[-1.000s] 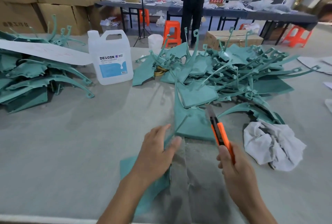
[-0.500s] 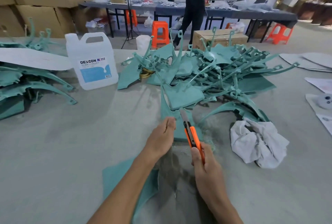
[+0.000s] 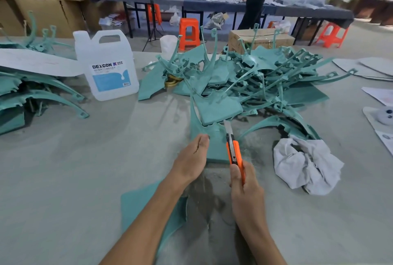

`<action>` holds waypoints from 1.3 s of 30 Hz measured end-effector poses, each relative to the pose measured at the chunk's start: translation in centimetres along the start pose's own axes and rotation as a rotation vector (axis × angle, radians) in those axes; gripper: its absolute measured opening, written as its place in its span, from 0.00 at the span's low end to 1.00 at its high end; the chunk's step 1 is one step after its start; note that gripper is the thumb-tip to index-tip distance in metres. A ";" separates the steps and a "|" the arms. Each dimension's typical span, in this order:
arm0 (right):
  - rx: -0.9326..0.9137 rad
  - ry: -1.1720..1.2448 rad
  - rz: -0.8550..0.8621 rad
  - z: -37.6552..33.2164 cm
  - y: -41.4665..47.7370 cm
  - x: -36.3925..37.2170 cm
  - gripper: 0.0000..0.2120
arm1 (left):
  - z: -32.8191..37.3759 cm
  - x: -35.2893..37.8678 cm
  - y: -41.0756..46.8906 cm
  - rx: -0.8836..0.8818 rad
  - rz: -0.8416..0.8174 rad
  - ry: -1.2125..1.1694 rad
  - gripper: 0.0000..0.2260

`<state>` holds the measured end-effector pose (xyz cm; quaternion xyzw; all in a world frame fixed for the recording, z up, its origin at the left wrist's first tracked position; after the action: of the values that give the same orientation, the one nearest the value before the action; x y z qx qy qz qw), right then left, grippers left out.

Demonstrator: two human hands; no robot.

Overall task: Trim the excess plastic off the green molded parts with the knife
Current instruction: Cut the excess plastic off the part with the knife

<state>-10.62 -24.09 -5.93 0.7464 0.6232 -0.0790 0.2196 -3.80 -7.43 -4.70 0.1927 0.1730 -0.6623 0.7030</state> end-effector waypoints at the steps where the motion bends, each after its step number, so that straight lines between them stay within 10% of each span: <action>1: -0.010 0.011 0.001 -0.1 -0.1 0.1 0.14 | 0.0 0.0 0.0 0.001 -0.004 -0.003 0.23; 39: -0.052 -0.110 0.114 -0.5 -0.8 -0.4 0.23 | -0.8 0.2 0.9 -0.019 -0.017 -0.002 0.19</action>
<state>-11.53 -24.20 -5.53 0.7693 0.5686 -0.0911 0.2768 -2.84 -7.19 -5.47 0.1839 0.1802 -0.6667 0.6994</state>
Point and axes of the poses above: each hand's wrist, its own y-axis towards the middle knuckle, its own x-axis out of the palm, z = x × y, the point moved 5 cm from there along y, towards the middle knuckle, and after that the axes turned 2 degrees about y, right-handed, at the moved point
